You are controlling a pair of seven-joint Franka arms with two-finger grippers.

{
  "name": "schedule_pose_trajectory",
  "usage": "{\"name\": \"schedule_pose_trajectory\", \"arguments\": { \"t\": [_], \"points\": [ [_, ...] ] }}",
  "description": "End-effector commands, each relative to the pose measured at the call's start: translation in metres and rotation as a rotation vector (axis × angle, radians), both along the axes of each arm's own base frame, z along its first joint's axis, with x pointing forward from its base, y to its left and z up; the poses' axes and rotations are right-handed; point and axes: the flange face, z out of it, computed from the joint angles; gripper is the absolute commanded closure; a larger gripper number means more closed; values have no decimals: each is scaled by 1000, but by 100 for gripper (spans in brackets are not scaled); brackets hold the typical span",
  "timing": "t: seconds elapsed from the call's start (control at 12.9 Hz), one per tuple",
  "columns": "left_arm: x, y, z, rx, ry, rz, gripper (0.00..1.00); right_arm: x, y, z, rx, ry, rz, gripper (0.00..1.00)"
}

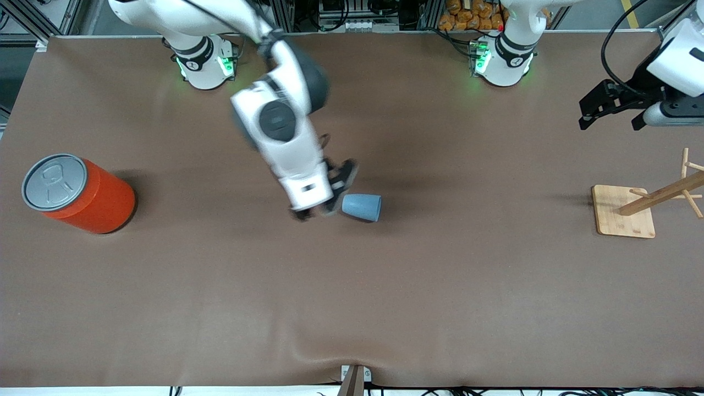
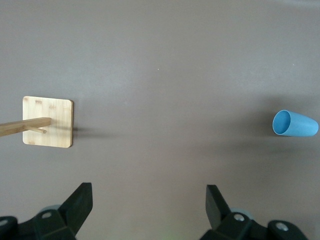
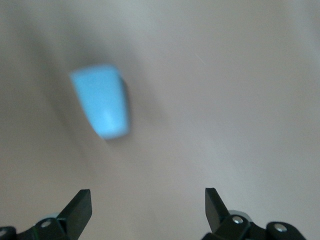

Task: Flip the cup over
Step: 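Retract the right gripper while the left gripper reaches the blue cup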

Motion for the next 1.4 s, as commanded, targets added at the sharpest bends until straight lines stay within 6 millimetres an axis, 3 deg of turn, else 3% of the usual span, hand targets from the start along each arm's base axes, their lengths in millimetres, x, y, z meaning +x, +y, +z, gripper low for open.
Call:
{"name": "schedule_pose_trajectory", "arguments": {
  "t": [0.0, 0.08, 0.23, 0.31, 0.39, 0.54, 0.85, 1.01, 1.09, 1.32],
  "points": [
    [-5, -5, -7, 14, 6, 18, 0, 32, -120, 28, -25, 58, -189, 0],
    [-2, -16, -14, 11, 11, 20, 0, 43, -169, 36, -32, 74, -263, 0],
    [16, -58, -57, -14, 46, -6, 0, 56, -262, 55, -31, 82, -407, 0],
    [29, -81, -87, -40, 65, -27, 0, 54, -297, 68, -30, 82, -490, 0],
    [38, -107, -115, -101, 90, -56, 0, 46, -317, 81, -32, 87, -586, 0],
    [52, -147, -175, -261, 149, -49, 0, 24, -334, 109, -40, 77, -754, 0],
    [40, -227, -287, -459, 191, -14, 0, -17, -350, 170, -70, 45, -999, 0],
    [40, -240, -330, -499, 263, -13, 0, -27, -387, 184, -66, 66, -1055, 0],
    [41, -247, -336, -528, 275, -22, 0, -31, -402, 188, -70, 94, -1083, 0],
    [44, -251, -397, -605, 309, -54, 2, -44, -399, 209, -93, 157, -1121, 0]
  ]
}}
